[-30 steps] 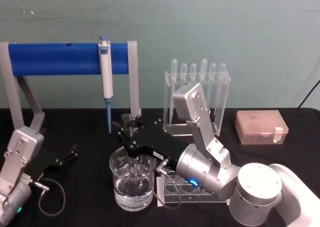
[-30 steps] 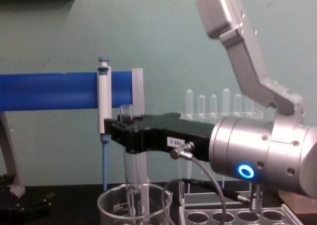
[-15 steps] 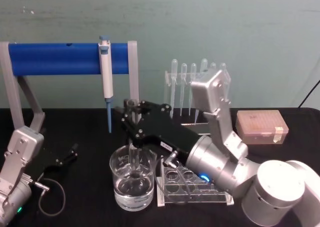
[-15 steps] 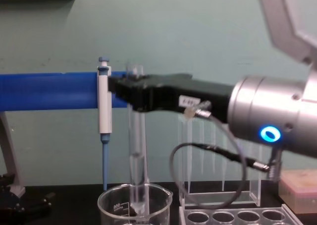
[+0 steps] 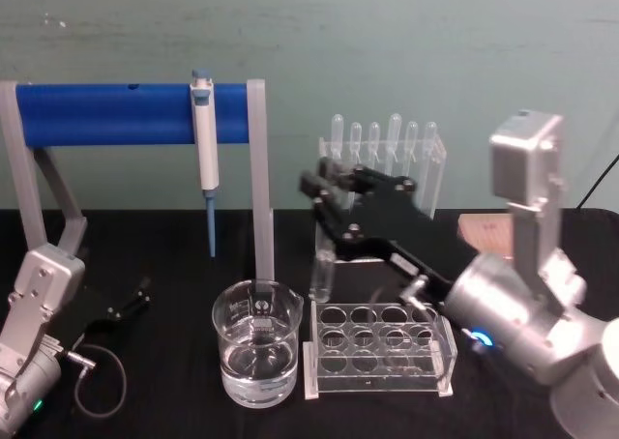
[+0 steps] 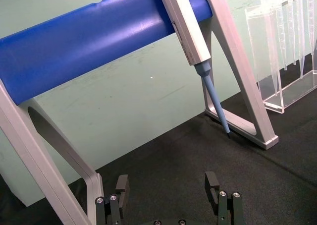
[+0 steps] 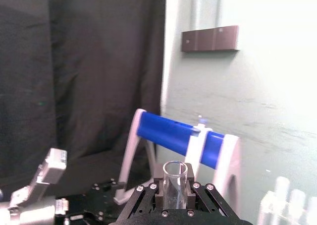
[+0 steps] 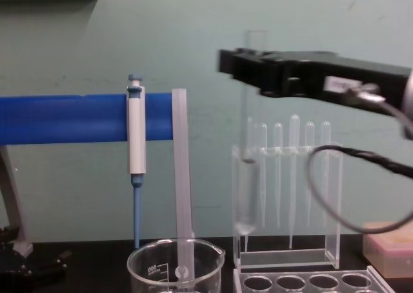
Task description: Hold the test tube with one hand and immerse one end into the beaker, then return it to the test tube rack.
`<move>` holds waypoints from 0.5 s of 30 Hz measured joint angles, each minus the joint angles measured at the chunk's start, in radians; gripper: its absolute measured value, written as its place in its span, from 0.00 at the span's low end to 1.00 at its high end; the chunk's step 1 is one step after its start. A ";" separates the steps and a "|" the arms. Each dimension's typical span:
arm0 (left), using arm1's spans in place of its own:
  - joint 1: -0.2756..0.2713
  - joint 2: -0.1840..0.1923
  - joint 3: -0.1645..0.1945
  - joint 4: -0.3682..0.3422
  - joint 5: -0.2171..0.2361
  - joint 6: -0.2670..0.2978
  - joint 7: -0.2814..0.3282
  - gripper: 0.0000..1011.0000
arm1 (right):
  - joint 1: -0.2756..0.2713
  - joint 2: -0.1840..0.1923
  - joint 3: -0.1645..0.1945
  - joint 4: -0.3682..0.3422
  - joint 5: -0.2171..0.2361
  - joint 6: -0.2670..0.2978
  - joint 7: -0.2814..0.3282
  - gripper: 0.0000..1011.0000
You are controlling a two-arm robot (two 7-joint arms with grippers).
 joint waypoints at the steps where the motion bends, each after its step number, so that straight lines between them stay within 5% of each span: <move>1: 0.000 0.000 0.000 0.000 0.000 0.000 0.000 0.99 | -0.014 0.013 0.014 -0.015 0.004 -0.002 -0.004 0.22; 15: 0.000 0.000 0.000 0.000 0.000 0.000 0.000 0.99 | -0.127 0.066 0.095 -0.031 -0.004 -0.071 -0.036 0.22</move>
